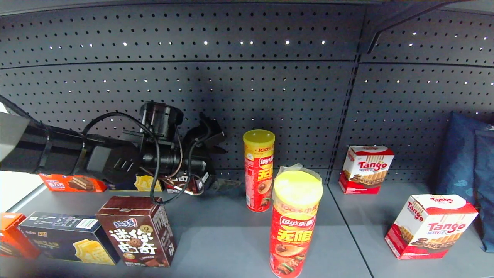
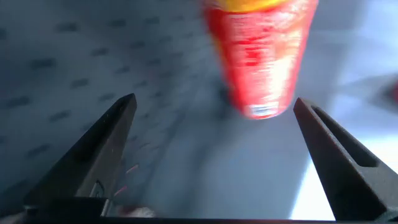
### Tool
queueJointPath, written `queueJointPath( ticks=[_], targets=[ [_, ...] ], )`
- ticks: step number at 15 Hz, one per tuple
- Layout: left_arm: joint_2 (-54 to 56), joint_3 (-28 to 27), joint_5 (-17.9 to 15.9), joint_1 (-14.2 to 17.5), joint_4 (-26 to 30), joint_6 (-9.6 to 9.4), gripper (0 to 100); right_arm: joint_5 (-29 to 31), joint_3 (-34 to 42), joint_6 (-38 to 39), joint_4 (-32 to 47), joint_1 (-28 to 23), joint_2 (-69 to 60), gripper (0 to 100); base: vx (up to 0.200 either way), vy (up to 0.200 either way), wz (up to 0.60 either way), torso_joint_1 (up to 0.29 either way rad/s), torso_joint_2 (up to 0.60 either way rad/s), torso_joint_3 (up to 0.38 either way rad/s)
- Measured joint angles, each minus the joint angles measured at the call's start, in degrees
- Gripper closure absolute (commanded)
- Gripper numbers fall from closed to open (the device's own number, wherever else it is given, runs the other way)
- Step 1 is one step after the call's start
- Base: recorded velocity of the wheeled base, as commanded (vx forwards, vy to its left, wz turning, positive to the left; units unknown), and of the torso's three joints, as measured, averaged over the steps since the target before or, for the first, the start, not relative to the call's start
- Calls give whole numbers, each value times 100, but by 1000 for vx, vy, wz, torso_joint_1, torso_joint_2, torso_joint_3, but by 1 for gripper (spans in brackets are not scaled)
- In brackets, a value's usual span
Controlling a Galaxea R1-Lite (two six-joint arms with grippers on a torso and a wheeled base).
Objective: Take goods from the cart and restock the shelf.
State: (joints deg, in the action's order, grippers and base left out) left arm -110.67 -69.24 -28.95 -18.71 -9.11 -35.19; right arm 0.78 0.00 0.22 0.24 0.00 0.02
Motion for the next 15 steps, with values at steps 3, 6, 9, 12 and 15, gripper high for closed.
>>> queueJointPath(
  ticks=[3, 6, 9, 12, 15],
  targets=[
    [184, 74, 563, -199, -397, -20, 0, 1, 0, -1, 2, 0, 0, 0, 0, 0, 0, 0, 0, 0],
    [247, 340, 1111, -397, -794, -46, 0, 1, 0, -1, 0, 0, 0, 0, 0, 0, 0, 0, 0, 0],
    [322, 596, 1647, -581, -840, 22, 0, 1, 0, -4, 2, 0, 0, 0, 0, 0, 0, 0, 0, 0],
    [350, 627, 1749, -691, -844, 63, 0, 1, 0, -1, 2, 0, 0, 0, 0, 0, 0, 0, 0, 0],
    [343, 591, 1982, -820, -848, 263, 0, 1, 0, -1, 0, 0, 0, 0, 0, 0, 0, 0, 0, 0]
  ],
)
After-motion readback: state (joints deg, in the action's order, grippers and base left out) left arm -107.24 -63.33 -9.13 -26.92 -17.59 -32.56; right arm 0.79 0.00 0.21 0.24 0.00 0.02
